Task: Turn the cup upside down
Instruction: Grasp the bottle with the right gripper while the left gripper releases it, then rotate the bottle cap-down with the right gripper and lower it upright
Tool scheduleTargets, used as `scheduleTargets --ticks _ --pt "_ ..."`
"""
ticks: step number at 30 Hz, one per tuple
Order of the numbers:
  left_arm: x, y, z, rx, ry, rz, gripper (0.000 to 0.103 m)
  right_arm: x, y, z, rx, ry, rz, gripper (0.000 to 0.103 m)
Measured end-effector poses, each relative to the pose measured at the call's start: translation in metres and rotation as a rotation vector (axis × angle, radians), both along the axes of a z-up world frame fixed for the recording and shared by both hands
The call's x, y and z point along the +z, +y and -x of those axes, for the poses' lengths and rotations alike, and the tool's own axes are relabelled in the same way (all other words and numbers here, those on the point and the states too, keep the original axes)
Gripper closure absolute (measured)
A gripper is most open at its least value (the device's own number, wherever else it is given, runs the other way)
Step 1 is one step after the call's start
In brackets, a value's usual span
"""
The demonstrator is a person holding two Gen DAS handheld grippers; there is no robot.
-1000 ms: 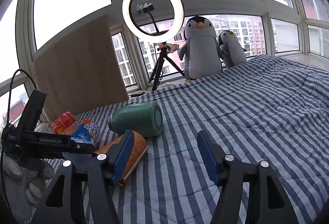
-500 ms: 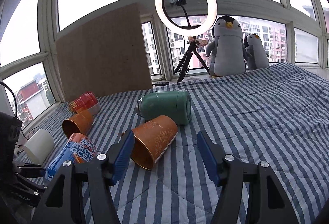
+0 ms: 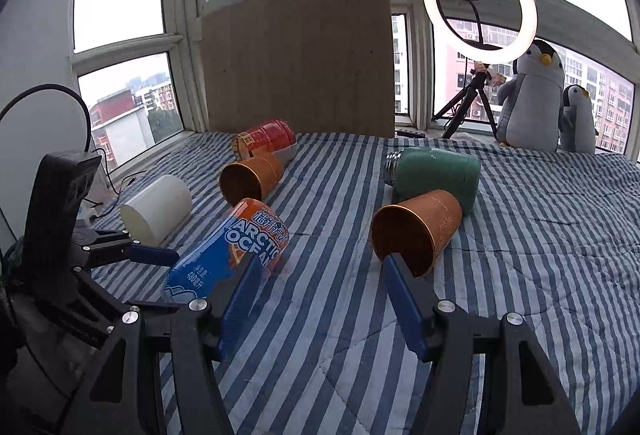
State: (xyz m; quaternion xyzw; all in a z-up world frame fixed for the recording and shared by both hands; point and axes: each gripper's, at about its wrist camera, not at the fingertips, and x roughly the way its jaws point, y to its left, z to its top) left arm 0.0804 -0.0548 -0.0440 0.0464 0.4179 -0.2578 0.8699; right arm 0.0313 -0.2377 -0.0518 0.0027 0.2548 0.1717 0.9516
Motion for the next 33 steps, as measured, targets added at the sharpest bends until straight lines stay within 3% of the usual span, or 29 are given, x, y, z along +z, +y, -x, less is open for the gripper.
scheduleTargets --ticks 4,10,18,23,28,33 --pt "0.005 0.026 0.013 0.005 -0.046 -0.036 0.012 -0.006 0.033 0.000 0.062 0.011 0.081 0.043" --pt "0.007 0.069 0.012 0.071 -0.057 -0.046 0.012 -0.006 0.086 0.005 0.249 -0.054 0.478 0.044" --pt "0.007 0.083 0.008 0.117 -0.089 -0.101 0.012 -0.018 0.135 0.013 0.487 -0.001 0.761 0.044" --pt "0.010 0.085 0.008 0.127 -0.120 -0.137 0.012 -0.043 0.156 0.005 0.520 0.010 0.936 0.043" --pt "0.010 0.092 0.006 0.142 -0.116 -0.139 0.012 -0.040 0.166 -0.008 0.526 -0.023 0.960 0.042" --pt "0.011 0.107 0.003 0.173 -0.116 -0.130 0.012 -0.041 0.181 -0.015 0.534 -0.068 1.048 0.042"
